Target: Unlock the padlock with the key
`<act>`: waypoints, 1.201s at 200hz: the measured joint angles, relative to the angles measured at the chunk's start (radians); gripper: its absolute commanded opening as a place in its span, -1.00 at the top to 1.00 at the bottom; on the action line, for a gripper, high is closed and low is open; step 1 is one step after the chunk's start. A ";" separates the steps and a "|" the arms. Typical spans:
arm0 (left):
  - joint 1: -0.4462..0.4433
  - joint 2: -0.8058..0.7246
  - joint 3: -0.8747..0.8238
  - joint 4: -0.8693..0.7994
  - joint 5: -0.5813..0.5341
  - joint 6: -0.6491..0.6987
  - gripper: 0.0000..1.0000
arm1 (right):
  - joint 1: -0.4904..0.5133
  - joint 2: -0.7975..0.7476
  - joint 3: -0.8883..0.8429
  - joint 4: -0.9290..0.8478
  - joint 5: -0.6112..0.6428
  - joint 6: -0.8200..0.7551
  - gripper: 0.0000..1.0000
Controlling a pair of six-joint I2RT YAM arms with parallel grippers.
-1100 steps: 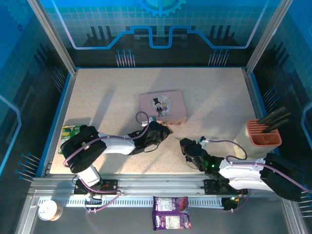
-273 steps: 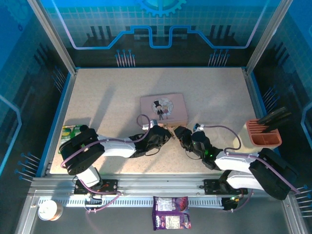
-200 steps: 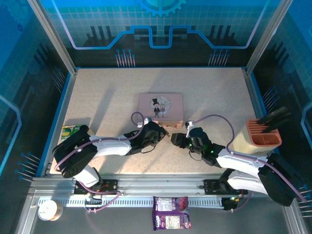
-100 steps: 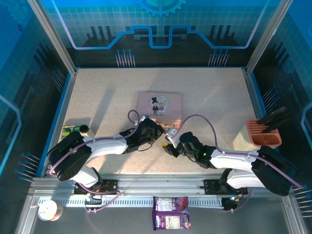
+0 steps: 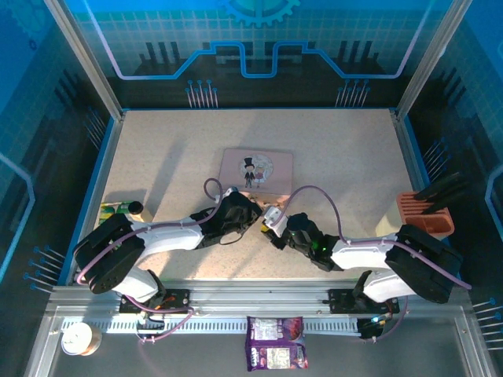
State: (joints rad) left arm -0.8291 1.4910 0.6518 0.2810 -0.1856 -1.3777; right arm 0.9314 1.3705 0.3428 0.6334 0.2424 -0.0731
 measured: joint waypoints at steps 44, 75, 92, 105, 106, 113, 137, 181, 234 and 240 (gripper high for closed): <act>0.002 0.000 -0.004 -0.005 -0.005 0.000 1.00 | 0.000 0.057 -0.012 0.093 0.024 -0.026 0.48; 0.002 0.000 -0.011 -0.008 0.000 -0.001 1.00 | 0.000 0.103 -0.012 0.138 0.050 -0.034 0.49; -0.001 0.000 -0.013 -0.007 0.001 -0.003 1.00 | 0.000 0.123 -0.011 0.160 0.063 -0.034 0.49; -0.001 -0.001 -0.013 -0.007 0.001 -0.003 1.00 | 0.000 0.134 -0.011 0.175 0.071 -0.034 0.45; -0.001 -0.001 -0.013 -0.007 0.001 -0.003 1.00 | 0.000 0.135 -0.011 0.178 0.072 -0.034 0.45; -0.002 -0.001 -0.013 -0.007 0.001 -0.003 1.00 | 0.000 0.140 -0.011 0.188 0.074 -0.035 0.44; -0.004 -0.003 -0.014 -0.007 0.000 -0.003 1.00 | 0.000 0.153 -0.011 0.212 0.090 -0.039 0.59; -0.005 -0.003 -0.014 -0.008 -0.002 -0.004 1.00 | 0.005 0.155 -0.011 0.216 0.097 -0.036 0.77; -0.005 -0.004 -0.014 0.004 -0.003 -0.004 1.00 | 0.003 0.141 -0.012 0.211 0.082 0.105 0.89; -0.005 -0.004 -0.013 0.007 -0.003 -0.004 1.00 | 0.002 0.135 -0.012 0.204 0.077 0.137 0.92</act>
State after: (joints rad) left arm -0.8341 1.4868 0.6384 0.2878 -0.1886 -1.3815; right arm 0.9329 1.5059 0.3309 0.8371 0.3199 0.0643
